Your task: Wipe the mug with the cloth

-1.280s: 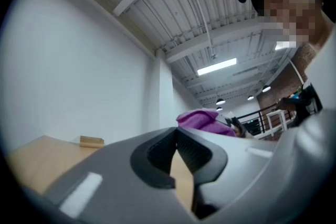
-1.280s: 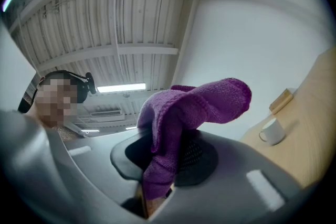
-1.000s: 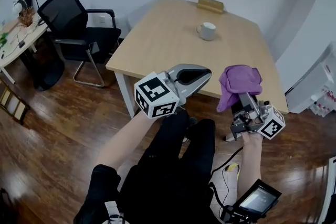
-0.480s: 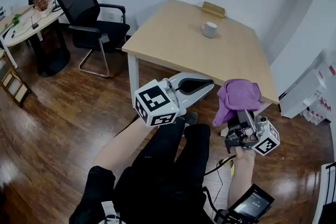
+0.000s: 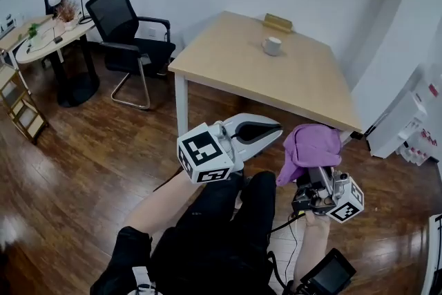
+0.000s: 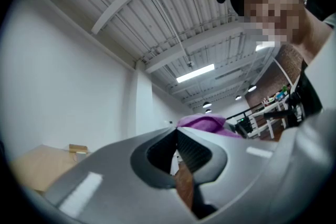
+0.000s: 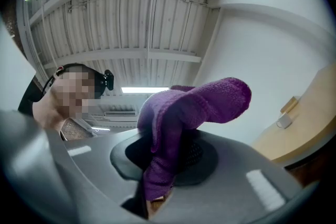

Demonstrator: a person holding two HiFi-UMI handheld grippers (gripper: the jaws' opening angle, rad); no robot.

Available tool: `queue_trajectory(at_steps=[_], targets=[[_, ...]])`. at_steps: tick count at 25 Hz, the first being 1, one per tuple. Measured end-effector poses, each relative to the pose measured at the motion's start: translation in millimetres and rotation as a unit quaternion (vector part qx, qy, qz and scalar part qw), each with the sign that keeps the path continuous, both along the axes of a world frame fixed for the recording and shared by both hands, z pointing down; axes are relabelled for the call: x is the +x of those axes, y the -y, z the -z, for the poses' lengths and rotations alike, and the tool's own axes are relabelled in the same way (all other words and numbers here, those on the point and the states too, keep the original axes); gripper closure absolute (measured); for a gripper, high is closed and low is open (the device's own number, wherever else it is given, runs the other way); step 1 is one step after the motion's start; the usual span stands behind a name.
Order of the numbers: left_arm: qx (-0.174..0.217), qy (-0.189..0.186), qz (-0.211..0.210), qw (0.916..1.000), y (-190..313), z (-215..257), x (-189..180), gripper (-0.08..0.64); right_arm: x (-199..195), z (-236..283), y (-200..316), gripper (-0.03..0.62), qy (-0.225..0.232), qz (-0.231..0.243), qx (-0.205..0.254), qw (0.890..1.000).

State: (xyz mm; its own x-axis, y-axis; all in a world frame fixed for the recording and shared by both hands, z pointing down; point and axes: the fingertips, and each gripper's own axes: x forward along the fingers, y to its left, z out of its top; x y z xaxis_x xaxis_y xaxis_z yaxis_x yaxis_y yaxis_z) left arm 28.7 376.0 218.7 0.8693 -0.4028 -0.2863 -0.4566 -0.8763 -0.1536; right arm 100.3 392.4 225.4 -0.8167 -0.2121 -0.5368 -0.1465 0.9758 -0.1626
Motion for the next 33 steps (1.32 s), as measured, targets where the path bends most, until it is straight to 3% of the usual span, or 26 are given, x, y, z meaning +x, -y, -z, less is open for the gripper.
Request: queue_trajectory(at_steps=[12,33], targets=[[-0.023,0.001,0.011,0.9997,-12.5,-7.7,14.6,0.537,6.3,-10.2,-19.3,0.517,0.006,0.005,0.009,1.0],[0.0,0.0,0.021,0.9998,-22.4,-7.3,1.2,0.537,-5.4,-8.2,-28.2,0.517,-0.005,0.007,0.022,1.0]])
